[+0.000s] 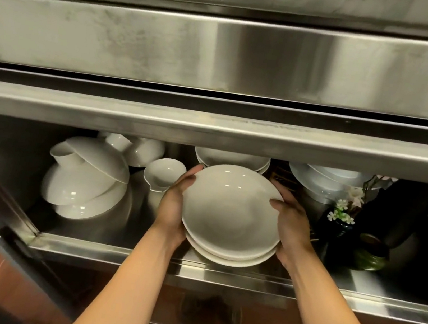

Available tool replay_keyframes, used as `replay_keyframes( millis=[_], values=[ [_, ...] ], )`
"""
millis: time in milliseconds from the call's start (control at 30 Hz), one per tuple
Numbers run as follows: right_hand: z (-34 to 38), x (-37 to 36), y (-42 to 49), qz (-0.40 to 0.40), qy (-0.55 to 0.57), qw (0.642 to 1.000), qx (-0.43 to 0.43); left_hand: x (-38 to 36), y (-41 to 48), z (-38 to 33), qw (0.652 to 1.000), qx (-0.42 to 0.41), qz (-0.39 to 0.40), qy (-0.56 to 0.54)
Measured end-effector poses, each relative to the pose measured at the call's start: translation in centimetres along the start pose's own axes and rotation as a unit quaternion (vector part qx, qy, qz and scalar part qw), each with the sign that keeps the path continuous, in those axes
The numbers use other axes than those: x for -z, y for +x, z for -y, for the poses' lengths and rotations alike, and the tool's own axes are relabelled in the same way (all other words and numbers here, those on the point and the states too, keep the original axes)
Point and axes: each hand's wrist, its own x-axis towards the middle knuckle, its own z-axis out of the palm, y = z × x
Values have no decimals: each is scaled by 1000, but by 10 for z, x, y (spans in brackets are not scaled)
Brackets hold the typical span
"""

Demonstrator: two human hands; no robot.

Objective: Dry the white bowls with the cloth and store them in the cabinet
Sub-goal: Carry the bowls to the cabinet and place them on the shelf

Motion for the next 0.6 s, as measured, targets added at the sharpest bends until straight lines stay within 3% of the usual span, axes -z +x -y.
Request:
replay_keyframes(
  millis=[133, 267, 433, 600],
  values=[
    [2, 1, -2, -4, -27, 999, 34, -4, -6, -7, 998, -17, -33, 50],
    [20, 6, -15, -42, -103, 973, 200, 0, -19, -26, 972, -157, -125, 123],
    [44, -17, -49, 14, -143, 947, 288, 4, -41, -47, 938, -292, -59, 180],
    [32, -28, -75, 112, -134, 943, 284, 23, -81, -50, 913, -350, -31, 208]
  ],
)
